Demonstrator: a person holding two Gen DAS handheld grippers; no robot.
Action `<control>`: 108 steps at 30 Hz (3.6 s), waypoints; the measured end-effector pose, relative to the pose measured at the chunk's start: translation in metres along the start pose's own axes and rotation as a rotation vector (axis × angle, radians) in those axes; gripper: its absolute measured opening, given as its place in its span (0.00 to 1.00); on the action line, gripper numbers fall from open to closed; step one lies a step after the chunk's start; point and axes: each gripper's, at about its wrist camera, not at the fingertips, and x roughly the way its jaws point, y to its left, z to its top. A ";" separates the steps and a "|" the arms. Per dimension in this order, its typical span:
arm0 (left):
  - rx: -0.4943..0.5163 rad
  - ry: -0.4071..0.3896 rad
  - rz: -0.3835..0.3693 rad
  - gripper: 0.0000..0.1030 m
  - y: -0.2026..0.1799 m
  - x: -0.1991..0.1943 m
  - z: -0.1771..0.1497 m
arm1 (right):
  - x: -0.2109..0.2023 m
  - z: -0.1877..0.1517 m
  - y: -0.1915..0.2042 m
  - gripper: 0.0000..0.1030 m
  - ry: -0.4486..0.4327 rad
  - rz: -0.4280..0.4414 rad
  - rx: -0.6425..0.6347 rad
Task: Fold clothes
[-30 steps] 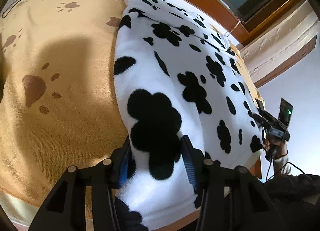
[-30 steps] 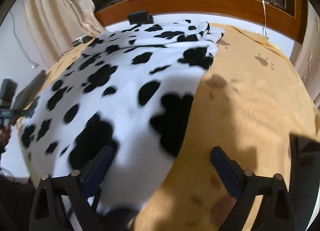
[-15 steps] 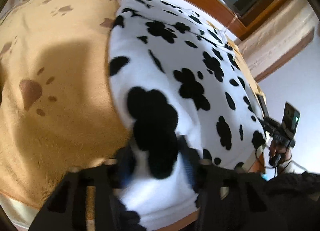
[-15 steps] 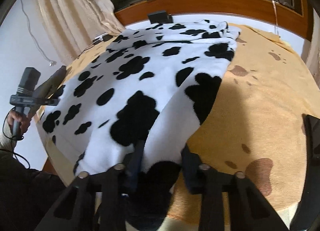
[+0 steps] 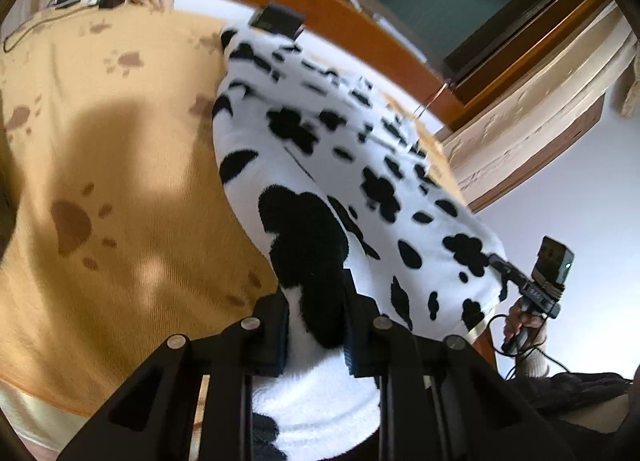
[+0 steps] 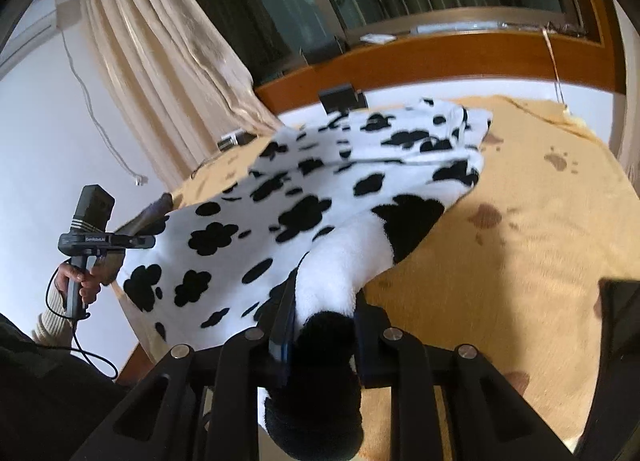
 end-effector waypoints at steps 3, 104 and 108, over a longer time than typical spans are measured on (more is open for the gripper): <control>-0.001 -0.027 -0.003 0.22 -0.003 -0.008 0.007 | -0.004 0.007 0.000 0.23 -0.024 -0.002 -0.012; 0.325 0.079 0.514 0.99 0.000 0.302 0.362 | 0.309 0.298 -0.166 0.62 0.198 -0.269 -0.180; 0.353 0.123 0.641 1.00 0.010 0.343 0.371 | 0.341 0.302 -0.177 0.62 0.259 -0.316 -0.193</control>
